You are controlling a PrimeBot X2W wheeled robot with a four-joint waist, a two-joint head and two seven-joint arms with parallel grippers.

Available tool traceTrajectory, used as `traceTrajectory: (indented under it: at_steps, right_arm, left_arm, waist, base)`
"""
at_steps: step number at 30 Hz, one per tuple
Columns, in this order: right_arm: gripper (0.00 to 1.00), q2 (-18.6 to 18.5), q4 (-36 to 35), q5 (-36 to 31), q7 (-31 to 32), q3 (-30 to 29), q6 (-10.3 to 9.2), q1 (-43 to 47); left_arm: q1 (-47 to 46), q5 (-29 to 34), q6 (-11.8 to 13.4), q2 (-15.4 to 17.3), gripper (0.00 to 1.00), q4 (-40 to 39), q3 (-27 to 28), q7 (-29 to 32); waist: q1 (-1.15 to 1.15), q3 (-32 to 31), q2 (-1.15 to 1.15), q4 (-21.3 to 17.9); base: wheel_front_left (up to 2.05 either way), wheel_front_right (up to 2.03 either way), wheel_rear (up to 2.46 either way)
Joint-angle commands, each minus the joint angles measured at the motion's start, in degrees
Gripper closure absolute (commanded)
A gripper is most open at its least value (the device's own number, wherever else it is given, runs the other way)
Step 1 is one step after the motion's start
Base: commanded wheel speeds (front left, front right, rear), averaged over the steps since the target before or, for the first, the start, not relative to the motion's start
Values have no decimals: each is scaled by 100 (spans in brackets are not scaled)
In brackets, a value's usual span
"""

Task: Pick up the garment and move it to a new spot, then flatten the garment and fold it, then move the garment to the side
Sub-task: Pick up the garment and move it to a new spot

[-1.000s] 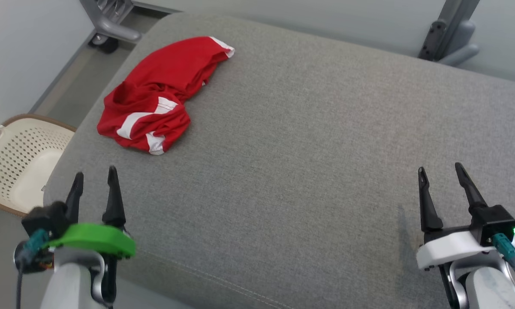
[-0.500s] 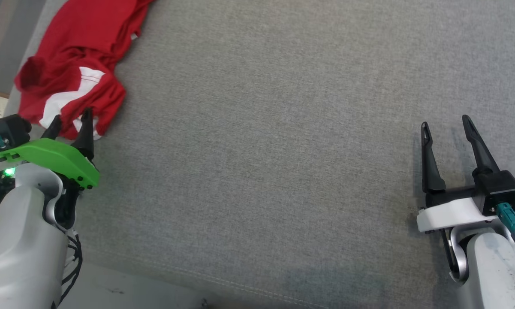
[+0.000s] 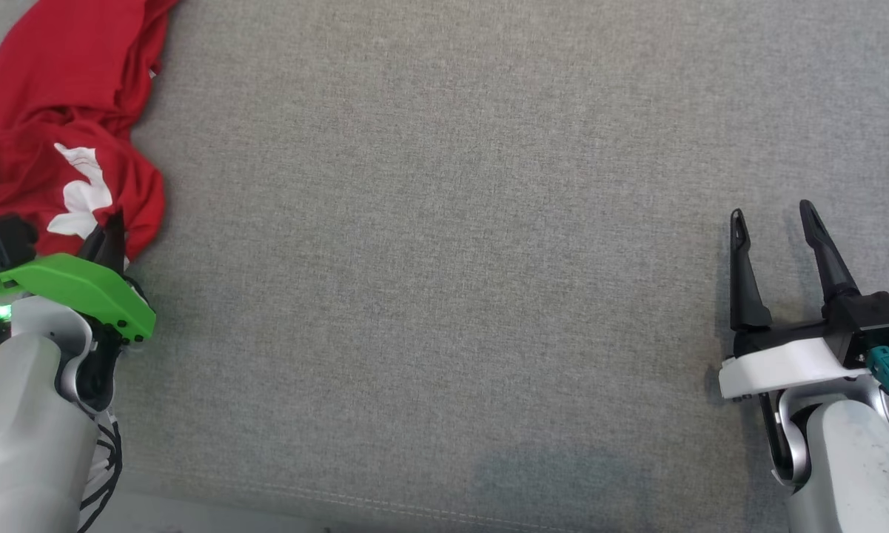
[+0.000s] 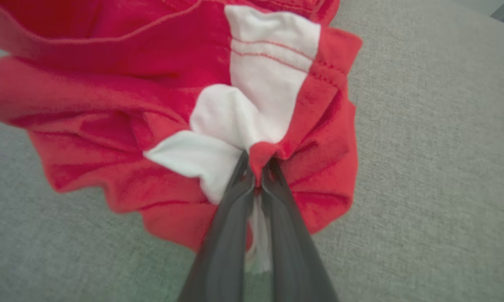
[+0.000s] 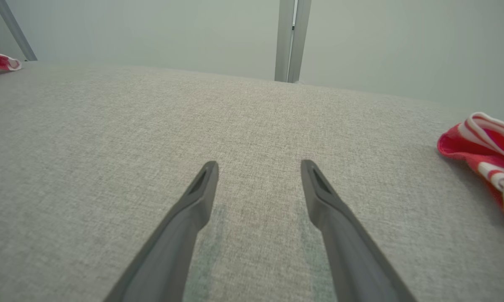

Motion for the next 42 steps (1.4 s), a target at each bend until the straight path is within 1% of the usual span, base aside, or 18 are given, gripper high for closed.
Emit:
traceTrajectory:
  at_steps: [1,3,8,12,13,14,16,19,24,26,30,33,36,39,42]
  right_arm:
    - [0,-15,51,117,-16,4,-10,78]
    - [0,-14,128,285,-15,2,-11,166]
    - [0,-17,237,561,-16,60,-11,330]
    - [0,-13,293,775,-16,125,-10,451]
    - [0,-13,293,775,-16,125,-10,451]
    - [0,-16,295,826,-16,122,-11,485]
    - [0,-17,320,906,-16,123,-11,551]
    - [0,-17,347,1105,-16,64,-11,618]
    - [0,-14,370,1290,-15,50,-10,732]
    - [0,-16,376,1315,-15,65,-10,751]
    - [0,-16,350,1387,-15,125,-10,765]
    - [0,-14,354,1429,-15,166,-10,736]
    - [0,-16,369,1477,-16,240,-10,711]
    - [0,-15,370,1522,-16,274,-10,707]
    - [0,-14,369,1532,-16,314,-10,693]
  left_arm:
    - [141,-165,-15,65,100,-141,-135,-71]
    - [176,-190,-14,249,100,-370,-325,-207]
    - [254,-218,-14,430,100,-1244,-659,-276]
    - [358,-191,-11,585,100,-2235,-836,-76]
    - [358,-191,-11,585,100,-2235,-836,-76]
    - [380,-169,21,612,100,-2523,-873,-10]
    - [456,-112,123,677,100,-3144,-934,143]
    - [555,-68,341,755,100,-4120,-1028,374]
    - [670,-122,717,665,100,-5691,-1176,772]
    - [676,-127,841,617,100,-6181,-1246,917]
    - [680,-204,1060,553,100,-6915,-1352,1206]
    - [691,-234,1169,555,100,-7144,-1444,1421]
    - [757,-282,1213,478,100,-7054,-1590,1562]
    - [799,-327,1207,326,100,-6648,-1757,1588]
    - [821,-172,1114,169,100,-5949,-2012,1560]
  waist:
    - [-1,-323,0,0]
    - [-1,-619,0,-9]
    - [-1,-1127,0,-87]
    - [-1,-1452,0,-243]
    - [-1,-1452,0,-243]
    - [-1,-1507,0,-287]
    - [-1,-1616,0,-393]
    - [-1,-1728,0,-571]
    - [-1,-1870,0,-868]
    - [-1,-1895,0,-980]
    - [-1,-1909,0,-1215]
    - [-1,-1899,0,-1401]
    - [-1,-1875,0,-1605]
    - [-1,-1842,0,-1798]
    - [-1,-1808,0,-1992]
  base:
    - [0,0,0]
    - [0,0,0]
    - [0,0,0]
    - [0,0,0]
    - [0,0,0]
    - [0,0,0]
    - [0,0,0]
    - [0,0,0]
    - [0,0,0]
    - [0,0,0]
    - [0,0,0]
    - [0,0,0]
    - [0,0,0]
    - [0,0,0]
    - [0,0,0]
